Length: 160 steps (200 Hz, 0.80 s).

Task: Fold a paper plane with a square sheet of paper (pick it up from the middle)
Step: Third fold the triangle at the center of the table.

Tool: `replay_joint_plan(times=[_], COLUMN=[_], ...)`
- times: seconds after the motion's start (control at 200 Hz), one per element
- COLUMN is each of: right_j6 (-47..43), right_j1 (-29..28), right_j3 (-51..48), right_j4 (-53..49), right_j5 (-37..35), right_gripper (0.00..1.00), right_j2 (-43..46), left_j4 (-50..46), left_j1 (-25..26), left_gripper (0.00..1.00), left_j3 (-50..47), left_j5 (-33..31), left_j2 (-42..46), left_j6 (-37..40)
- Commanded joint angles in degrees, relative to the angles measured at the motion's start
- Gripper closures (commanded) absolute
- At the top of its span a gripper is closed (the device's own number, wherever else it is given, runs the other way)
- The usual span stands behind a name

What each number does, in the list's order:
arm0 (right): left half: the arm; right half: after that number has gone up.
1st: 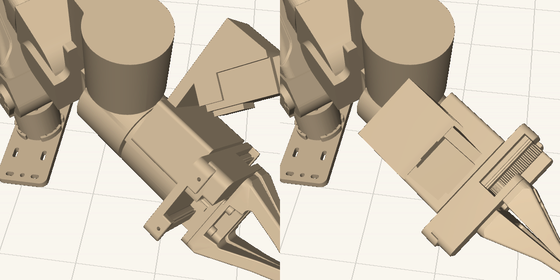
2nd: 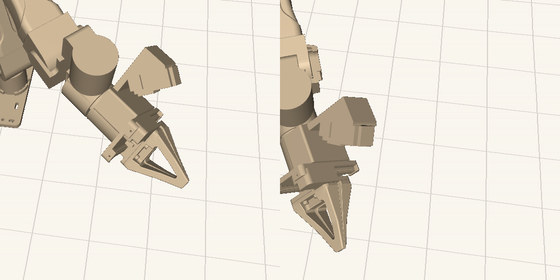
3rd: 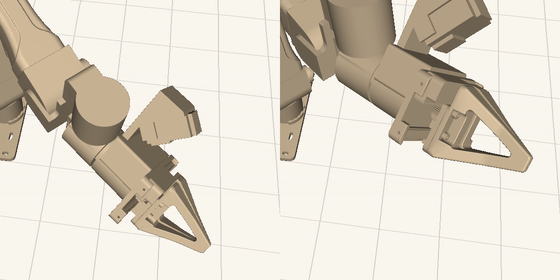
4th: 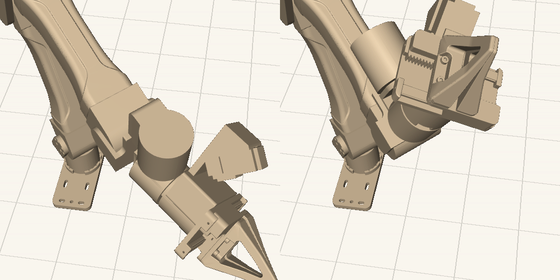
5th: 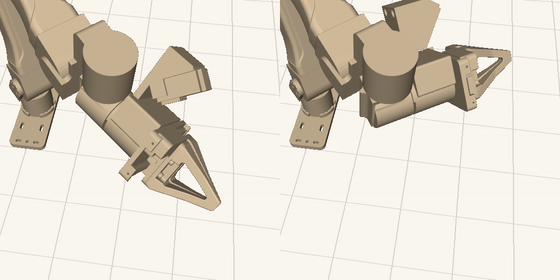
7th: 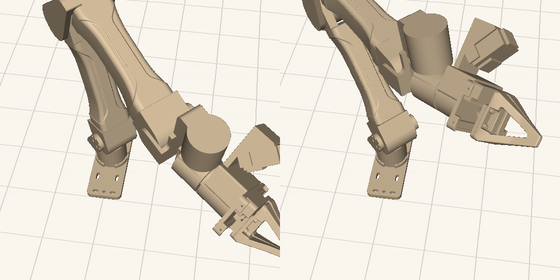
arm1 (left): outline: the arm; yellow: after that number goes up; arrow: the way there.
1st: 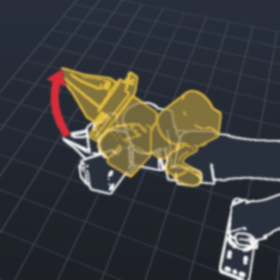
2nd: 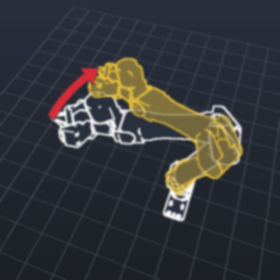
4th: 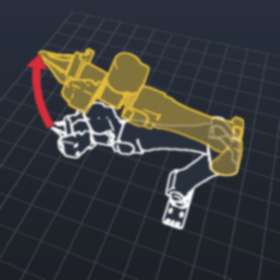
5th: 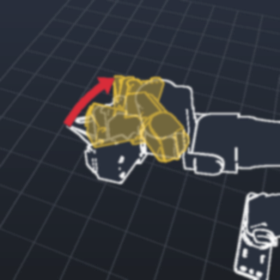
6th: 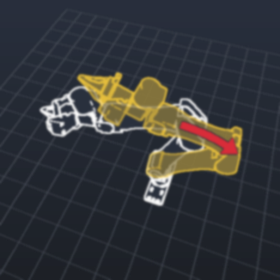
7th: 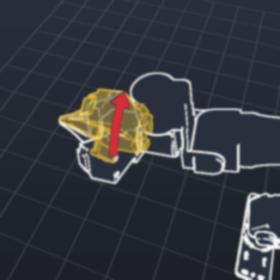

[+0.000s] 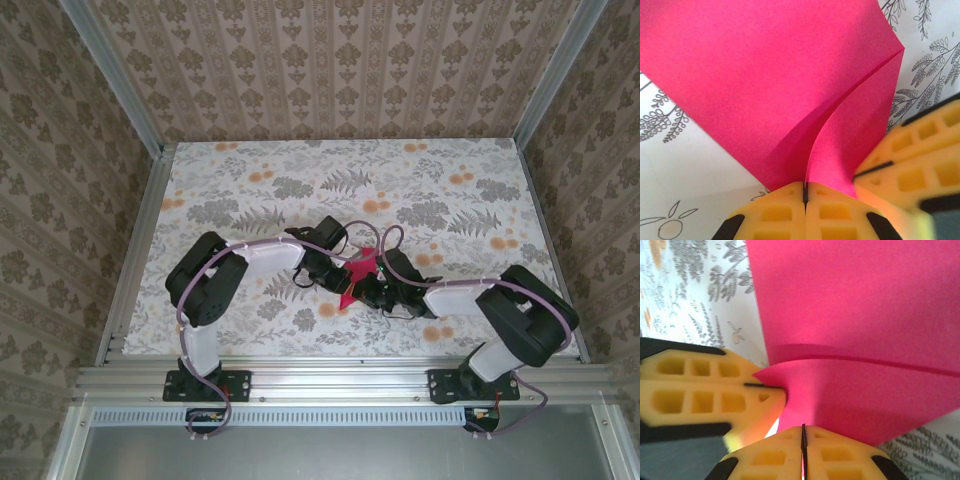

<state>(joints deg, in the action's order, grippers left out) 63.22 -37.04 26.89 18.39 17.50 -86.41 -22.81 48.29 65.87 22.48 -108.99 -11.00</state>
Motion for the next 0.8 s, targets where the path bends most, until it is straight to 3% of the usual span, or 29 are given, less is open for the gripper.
replay_joint_plan(times=[0.0,0.465,0.795], right_j6=[0.3,3.5,3.4], right_j1=[-1.2,-3.5,-4.5], right_j3=[-0.7,-2.0,-3.1], right_j4=[-1.1,7.2,4.0], right_j5=[0.0,-0.2,-1.7], right_gripper=[0.89,0.90,0.89], right_j2=[2.8,-5.7,1.3], left_j4=[-3.2,-3.1,-3.4], left_j1=[-0.1,-0.1,-0.2], left_gripper=[1.00,1.00,1.00], left_j3=[-2.1,-2.4,-2.7], left_j5=[-2.7,-3.0,-4.2], left_j2=[0.5,0.6,0.8], left_j6=[-1.2,-1.7,-2.1])
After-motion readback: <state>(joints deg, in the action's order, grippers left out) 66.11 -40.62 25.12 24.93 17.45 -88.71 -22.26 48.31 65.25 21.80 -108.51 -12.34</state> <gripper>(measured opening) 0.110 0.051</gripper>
